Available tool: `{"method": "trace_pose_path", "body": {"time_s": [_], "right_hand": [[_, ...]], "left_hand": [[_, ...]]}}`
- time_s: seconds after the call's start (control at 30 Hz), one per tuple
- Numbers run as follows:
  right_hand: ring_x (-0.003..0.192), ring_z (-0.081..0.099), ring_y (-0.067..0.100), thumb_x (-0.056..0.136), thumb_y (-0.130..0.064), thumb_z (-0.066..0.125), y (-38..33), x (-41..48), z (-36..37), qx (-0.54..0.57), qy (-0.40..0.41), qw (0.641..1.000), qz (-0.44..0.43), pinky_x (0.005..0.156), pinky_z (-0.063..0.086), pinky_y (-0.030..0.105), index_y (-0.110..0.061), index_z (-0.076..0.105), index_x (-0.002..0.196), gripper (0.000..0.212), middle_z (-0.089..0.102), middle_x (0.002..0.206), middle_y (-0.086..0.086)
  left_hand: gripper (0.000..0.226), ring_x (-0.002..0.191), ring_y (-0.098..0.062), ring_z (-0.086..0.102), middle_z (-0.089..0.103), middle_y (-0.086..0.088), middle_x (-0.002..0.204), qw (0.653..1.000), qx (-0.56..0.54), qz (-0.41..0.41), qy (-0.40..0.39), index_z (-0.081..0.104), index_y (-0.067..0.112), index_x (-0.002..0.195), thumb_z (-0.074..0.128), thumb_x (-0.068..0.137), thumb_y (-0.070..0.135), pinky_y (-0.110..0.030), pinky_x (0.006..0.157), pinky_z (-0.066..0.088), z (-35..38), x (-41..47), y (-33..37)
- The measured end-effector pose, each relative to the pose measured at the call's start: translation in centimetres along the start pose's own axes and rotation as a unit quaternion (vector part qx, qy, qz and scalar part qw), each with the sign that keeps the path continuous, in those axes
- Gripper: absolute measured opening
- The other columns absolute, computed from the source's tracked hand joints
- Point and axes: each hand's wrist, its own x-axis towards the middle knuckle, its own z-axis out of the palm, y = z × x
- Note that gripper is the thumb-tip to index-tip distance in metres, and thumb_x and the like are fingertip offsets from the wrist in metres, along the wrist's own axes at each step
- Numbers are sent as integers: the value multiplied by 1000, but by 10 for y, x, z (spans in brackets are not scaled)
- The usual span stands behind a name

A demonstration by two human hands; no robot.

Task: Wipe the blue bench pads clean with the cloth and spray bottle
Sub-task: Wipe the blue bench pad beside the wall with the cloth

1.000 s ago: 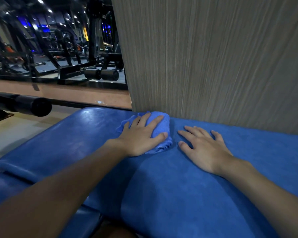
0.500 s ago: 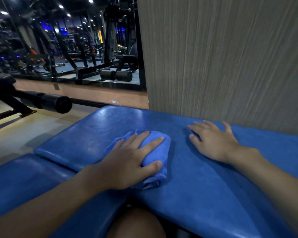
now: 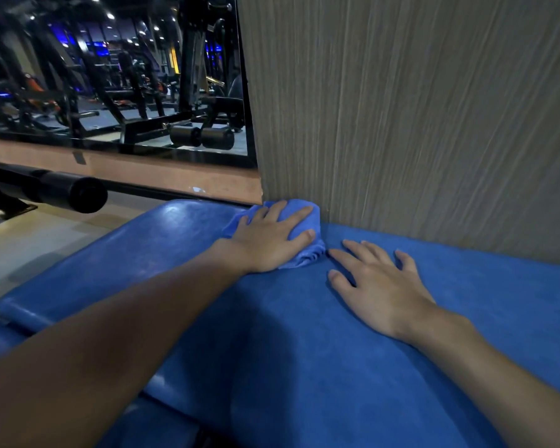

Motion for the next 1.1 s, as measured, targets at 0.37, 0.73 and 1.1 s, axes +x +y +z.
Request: {"method": "trace_pose_path", "body": {"time_s": [0.37, 0.73, 1.1], "right_hand": [[152, 4, 11, 102, -51, 19, -5, -10, -10, 13, -24, 1000, -1, 120, 0, 54, -38, 24, 153, 53, 12, 165, -10], [152, 6, 13, 103, -51, 24, -28, 4, -19, -5, -30, 999, -32, 118, 0, 60, -40, 24, 153, 51, 16, 163, -13], [151, -1, 9, 102, -50, 21, -23, 14, 3, 11, -16, 999, -29, 120, -3, 52, -35, 22, 153, 53, 9, 163, -17]], "left_hand": [[104, 152, -21, 10, 8, -1, 166, 996, 67, 59, -1, 0, 51, 154, -17, 61, 95, -48, 120, 18, -28, -156, -27], [102, 153, -19, -4, -9, 8, 166, 991, 83, 103, -33, -9, 50, 152, -3, 63, 99, -48, 122, 13, -42, -177, -31], [93, 151, -19, 3, 5, 14, 164, 1000, 6, 25, -7, 12, 54, 150, 9, 64, 90, -60, 116, 12, -9, -11, -18]]}}
